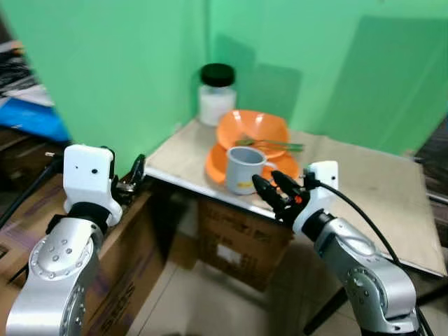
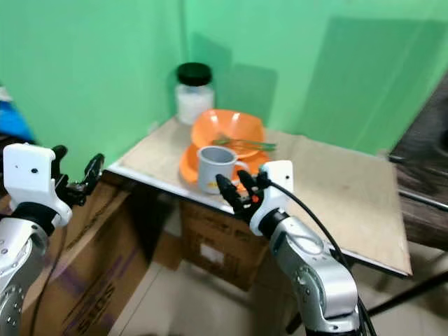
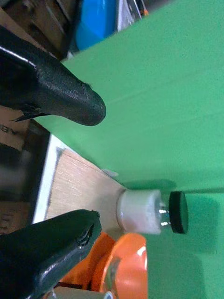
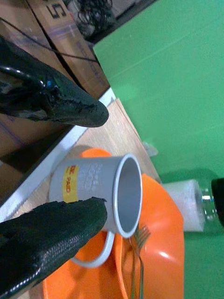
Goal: Setting the table
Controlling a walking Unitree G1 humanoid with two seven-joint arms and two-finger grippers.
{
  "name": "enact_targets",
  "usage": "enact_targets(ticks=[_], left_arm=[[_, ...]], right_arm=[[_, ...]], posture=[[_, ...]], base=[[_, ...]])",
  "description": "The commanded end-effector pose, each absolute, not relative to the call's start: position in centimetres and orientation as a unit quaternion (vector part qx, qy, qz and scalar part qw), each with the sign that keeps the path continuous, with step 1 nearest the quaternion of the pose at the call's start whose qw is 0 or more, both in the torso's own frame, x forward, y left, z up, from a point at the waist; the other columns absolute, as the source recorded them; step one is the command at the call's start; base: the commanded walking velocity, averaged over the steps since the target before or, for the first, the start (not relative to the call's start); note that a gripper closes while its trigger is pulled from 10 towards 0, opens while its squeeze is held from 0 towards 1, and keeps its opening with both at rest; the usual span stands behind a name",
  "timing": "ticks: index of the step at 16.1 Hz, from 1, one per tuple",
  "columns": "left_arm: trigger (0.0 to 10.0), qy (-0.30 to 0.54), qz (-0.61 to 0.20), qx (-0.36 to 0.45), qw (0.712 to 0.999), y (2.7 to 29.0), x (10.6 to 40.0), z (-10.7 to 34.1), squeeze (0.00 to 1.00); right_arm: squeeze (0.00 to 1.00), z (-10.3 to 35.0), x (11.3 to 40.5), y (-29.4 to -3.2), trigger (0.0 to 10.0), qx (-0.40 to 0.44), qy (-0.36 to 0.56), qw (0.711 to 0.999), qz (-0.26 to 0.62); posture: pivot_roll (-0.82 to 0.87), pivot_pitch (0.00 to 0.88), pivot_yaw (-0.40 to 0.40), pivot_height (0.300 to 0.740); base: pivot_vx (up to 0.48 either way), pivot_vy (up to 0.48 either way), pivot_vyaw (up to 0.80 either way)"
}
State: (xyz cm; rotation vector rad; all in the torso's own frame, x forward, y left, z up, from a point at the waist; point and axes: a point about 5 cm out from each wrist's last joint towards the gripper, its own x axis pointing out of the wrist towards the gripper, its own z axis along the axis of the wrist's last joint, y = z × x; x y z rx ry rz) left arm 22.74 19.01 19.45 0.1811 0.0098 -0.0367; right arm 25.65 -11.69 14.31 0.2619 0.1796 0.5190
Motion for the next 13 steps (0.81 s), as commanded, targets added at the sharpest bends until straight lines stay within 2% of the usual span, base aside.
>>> enact_targets(ticks=[1,6,7,8,10,12,13], left_arm=[[10.0,0.014,-0.024,0.094,0.995,18.8,22.7,19.2,0.0],[10.0,0.024,-0.077,0.096,0.992,17.6,23.0,18.7,0.0],[10.0,0.03,-0.098,0.092,0.99,17.3,23.1,18.4,0.0],[10.0,0.034,-0.119,0.092,0.988,17.0,23.0,18.2,0.0],[10.0,0.045,-0.16,0.095,0.981,16.4,23.0,17.8,0.0],[10.0,0.055,-0.208,0.099,0.972,16.4,22.9,17.6,0.0],[10.0,0.055,-0.208,0.099,0.972,16.4,22.9,17.6,0.0]], right_arm=[[0.0,14.9,26.1,-12.4,10.0,0.121,0.074,0.96,0.239],[0.0,15.0,27.1,-12.5,10.0,0.107,0.066,0.967,0.221],[0.01,14.8,28.1,-12.3,10.0,0.095,0.066,0.97,0.214],[1.0,14.8,28.5,-12.2,10.0,0.093,0.064,0.97,0.216],[1.0,14.9,29.6,-12.0,10.0,0.082,0.055,0.966,0.238],[1.0,15.5,31.3,-11.8,10.0,0.057,0.044,0.951,0.302],[1.0,15.5,31.3,-11.8,10.0,0.057,0.044,0.951,0.302]], posture=[[0.01,0.0,-0.017,0.74],[0.01,0.0,-0.021,0.74],[0.0,0.0,-0.017,0.74],[0.0,0.0,-0.02,0.74],[-0.01,0.0,-0.017,0.74],[-0.03,0.0,-0.004,0.74],[-0.03,0.0,-0.004,0.74]], base=[[0.0,0.0,0.0],[0.0,0.0,0.0],[0.0,0.0,0.0],[0.0,0.0,0.0],[0.0,0.0,0.0],[0.0,0.0,0.0],[0.0,0.0,0.0]])
